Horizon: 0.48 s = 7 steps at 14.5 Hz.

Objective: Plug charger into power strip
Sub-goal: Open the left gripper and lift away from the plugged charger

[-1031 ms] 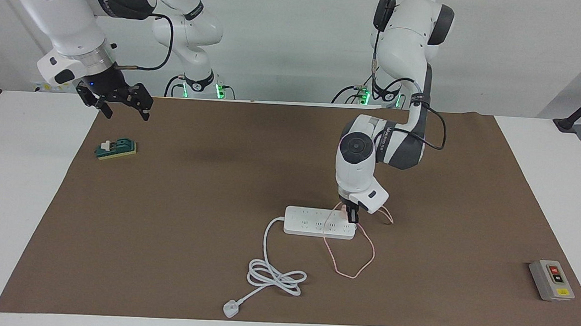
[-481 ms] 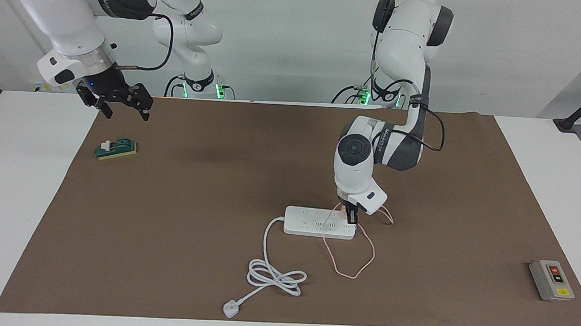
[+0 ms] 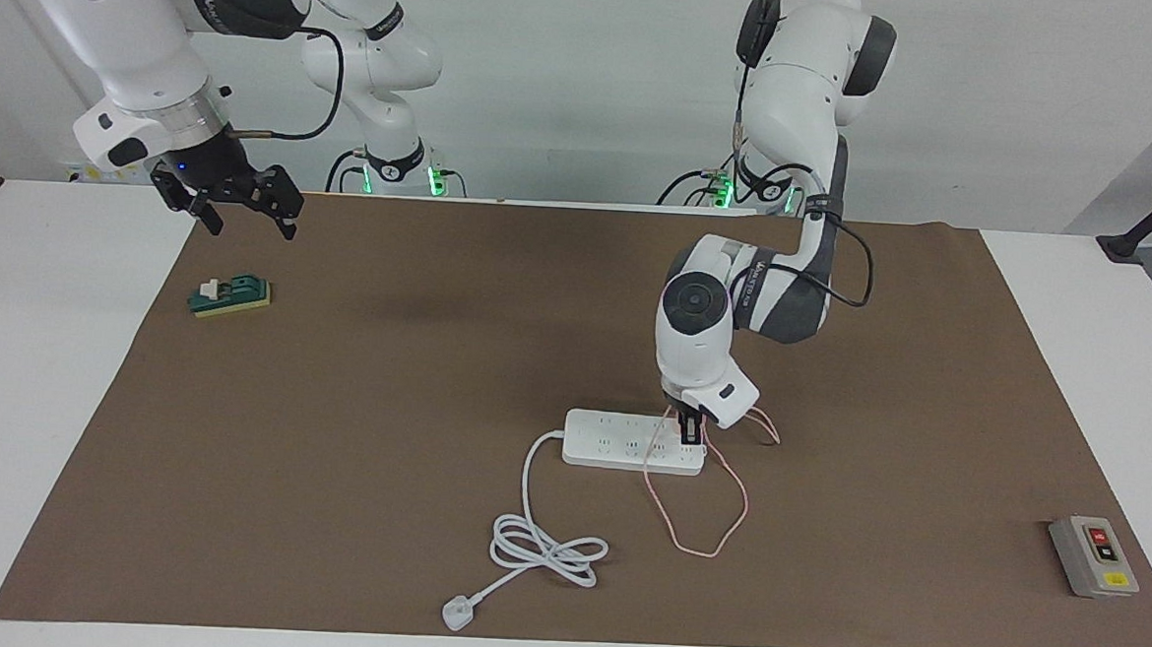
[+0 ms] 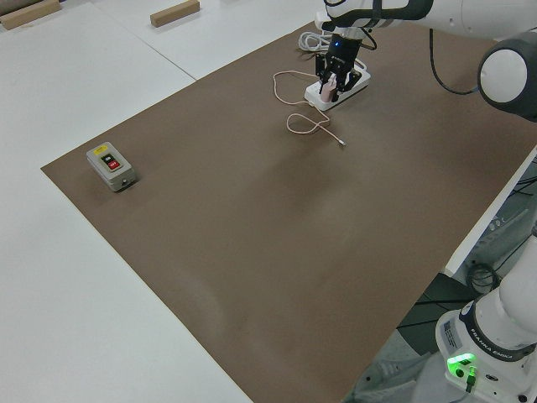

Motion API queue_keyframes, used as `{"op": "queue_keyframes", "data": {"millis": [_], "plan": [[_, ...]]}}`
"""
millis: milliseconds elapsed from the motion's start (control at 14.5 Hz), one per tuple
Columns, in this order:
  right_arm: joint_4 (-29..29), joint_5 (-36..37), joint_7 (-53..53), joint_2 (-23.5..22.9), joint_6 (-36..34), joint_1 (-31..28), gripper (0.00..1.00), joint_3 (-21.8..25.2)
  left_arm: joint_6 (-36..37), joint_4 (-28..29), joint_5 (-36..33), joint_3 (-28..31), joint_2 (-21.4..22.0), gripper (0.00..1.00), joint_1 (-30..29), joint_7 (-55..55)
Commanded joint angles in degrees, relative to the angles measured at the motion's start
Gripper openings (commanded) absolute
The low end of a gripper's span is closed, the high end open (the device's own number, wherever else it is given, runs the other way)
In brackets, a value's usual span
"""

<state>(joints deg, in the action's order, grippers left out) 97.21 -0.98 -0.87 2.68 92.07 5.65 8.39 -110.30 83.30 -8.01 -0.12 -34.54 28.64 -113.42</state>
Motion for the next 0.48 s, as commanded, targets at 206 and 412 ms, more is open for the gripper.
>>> {"op": "queue_keyframes", "data": {"millis": [206, 412], "plan": [[-0.2, 0.8, 1.0, 0.5, -1.1, -0.5, 1.0, -0.3, 7.9, -1.4, 1.9, 0.7, 8.5, 1.0, -1.9, 5.5], [-0.2, 0.8, 1.0, 0.5, -1.1, -0.5, 1.0, -0.3, 10.5, -1.4, 1.7, 1.1, 13.6, 1.0, -2.5, 10.7]]}}
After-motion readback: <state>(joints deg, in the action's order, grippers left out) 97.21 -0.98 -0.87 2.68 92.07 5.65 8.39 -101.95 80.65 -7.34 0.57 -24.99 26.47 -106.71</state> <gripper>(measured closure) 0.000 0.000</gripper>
